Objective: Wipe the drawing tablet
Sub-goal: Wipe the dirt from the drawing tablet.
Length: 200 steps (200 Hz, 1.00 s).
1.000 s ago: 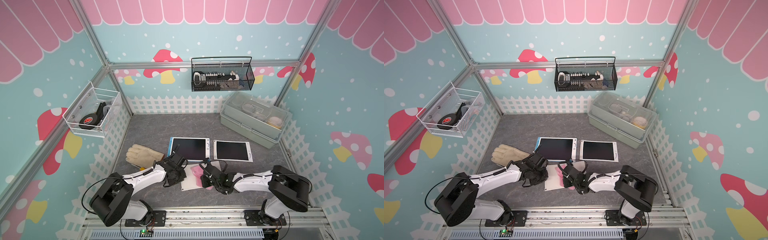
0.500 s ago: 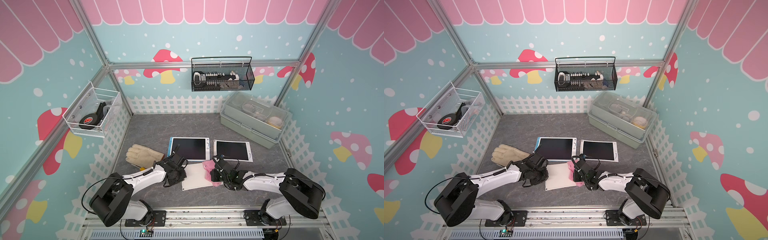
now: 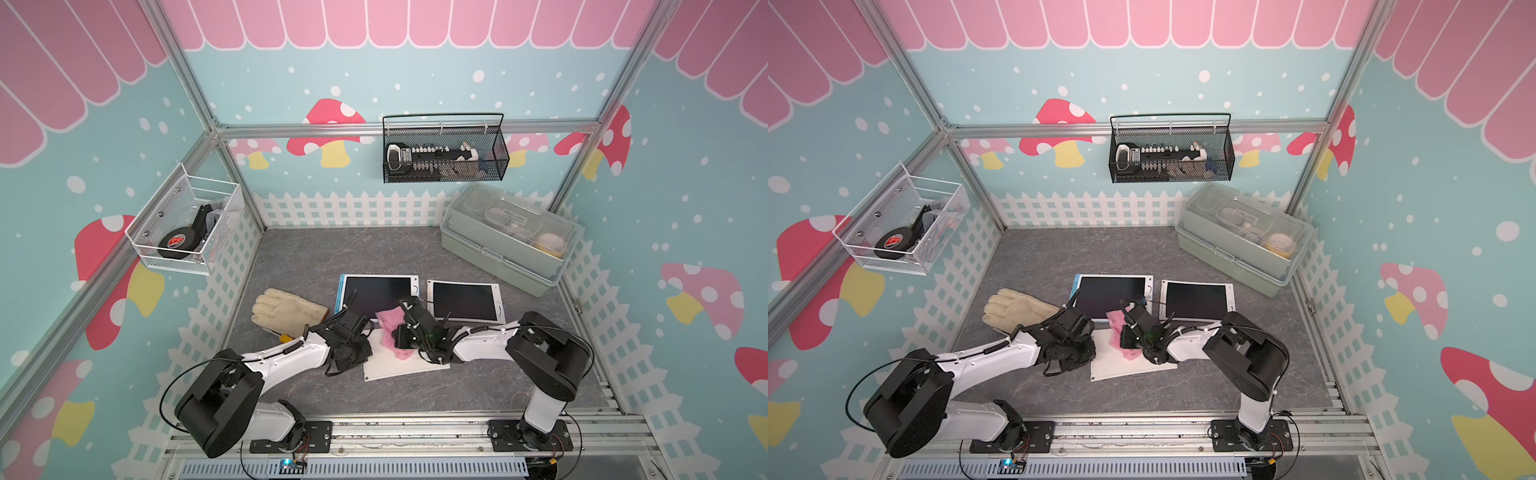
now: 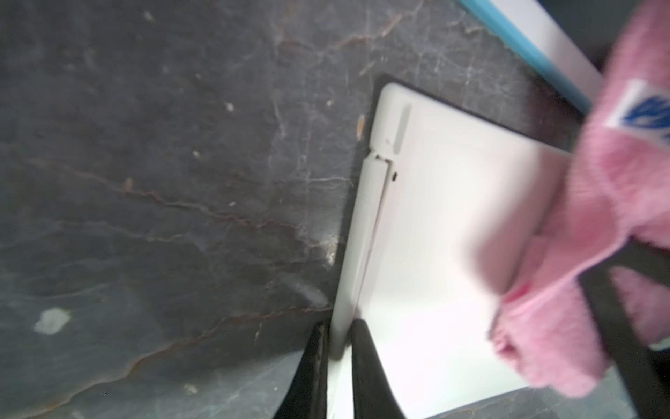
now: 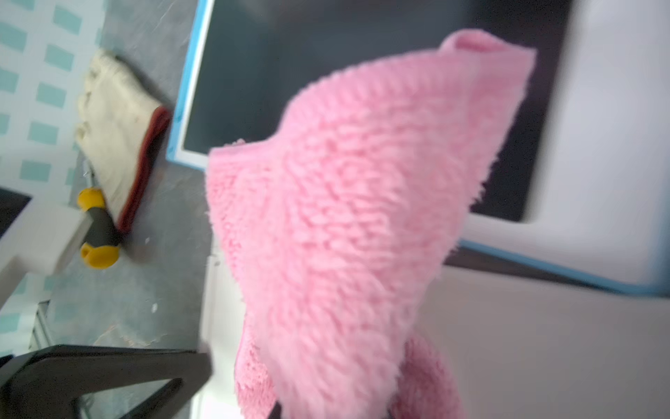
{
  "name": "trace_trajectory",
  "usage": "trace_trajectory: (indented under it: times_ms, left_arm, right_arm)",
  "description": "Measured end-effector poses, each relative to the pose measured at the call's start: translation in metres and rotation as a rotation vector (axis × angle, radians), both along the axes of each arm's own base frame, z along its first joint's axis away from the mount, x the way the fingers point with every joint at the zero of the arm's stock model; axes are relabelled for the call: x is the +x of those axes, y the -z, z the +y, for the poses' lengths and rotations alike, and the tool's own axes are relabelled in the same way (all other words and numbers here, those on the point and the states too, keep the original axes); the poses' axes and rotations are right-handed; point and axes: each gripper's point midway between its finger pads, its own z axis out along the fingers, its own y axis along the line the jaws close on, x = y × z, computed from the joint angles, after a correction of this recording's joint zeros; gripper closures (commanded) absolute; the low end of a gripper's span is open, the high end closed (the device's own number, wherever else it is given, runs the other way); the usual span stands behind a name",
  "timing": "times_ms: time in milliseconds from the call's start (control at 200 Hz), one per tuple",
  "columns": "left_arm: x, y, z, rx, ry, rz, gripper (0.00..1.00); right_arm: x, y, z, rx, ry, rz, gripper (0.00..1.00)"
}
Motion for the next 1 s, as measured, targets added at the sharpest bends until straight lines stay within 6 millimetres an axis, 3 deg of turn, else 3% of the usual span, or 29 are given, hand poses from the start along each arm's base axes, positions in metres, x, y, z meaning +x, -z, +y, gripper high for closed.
trace_trajectory:
  times_ms: [70, 175, 235, 360, 435, 530, 670, 750, 815, 941, 1001]
  left_arm:
    - [0.0, 0.0, 0.0, -0.005, -0.002, 0.002, 0.87]
    - [0.0, 0.0, 0.0, -0.011, -0.002, 0.001, 0.87]
    - [0.0, 0.0, 0.0, -0.012, -0.002, 0.001, 0.87]
    - [0.0, -0.001, 0.0, -0.015, -0.003, -0.001, 0.87]
    - [0.0, 0.0, 0.001, -0.019, -0.005, -0.004, 0.87]
    - [0.0, 0.001, 0.001, -0.032, -0.01, -0.007, 0.87]
    - [0.002, 0.001, 0.001, -0.059, -0.021, -0.018, 0.88]
    - [0.002, 0.001, 0.001, -0.069, -0.023, -0.023, 0.88]
    - [0.002, 0.001, 0.001, -0.076, -0.025, -0.026, 0.88]
    - [0.002, 0.001, 0.001, -0.081, -0.026, -0.027, 0.89]
    - [0.002, 0.001, 0.001, -0.082, -0.026, -0.028, 0.9]
  right_arm:
    - [0.006, 0.0, -0.024, -0.045, 0.028, -0.003, 1.0]
    - [0.003, 0.002, -0.018, -0.068, -0.007, -0.009, 1.0]
    - [0.002, 0.002, 0.004, -0.069, -0.042, -0.014, 1.0]
    - [-0.001, -0.001, 0.072, -0.015, -0.136, -0.026, 1.0]
    - [-0.006, -0.002, 0.088, 0.011, -0.162, -0.024, 1.0]
    - [0.001, 0.0, 0.075, 0.035, -0.136, -0.009, 1.0]
    - [0.018, 0.0, 0.027, 0.027, -0.053, -0.002, 1.0]
    - [0.02, -0.001, 0.026, 0.017, -0.056, -0.008, 1.0]
    - [0.017, -0.002, 0.045, 0.014, -0.091, -0.015, 1.0]
    - [0.009, -0.004, 0.107, 0.071, -0.177, -0.025, 1.0]
    - [0.004, -0.002, 0.121, 0.098, -0.19, -0.024, 1.0]
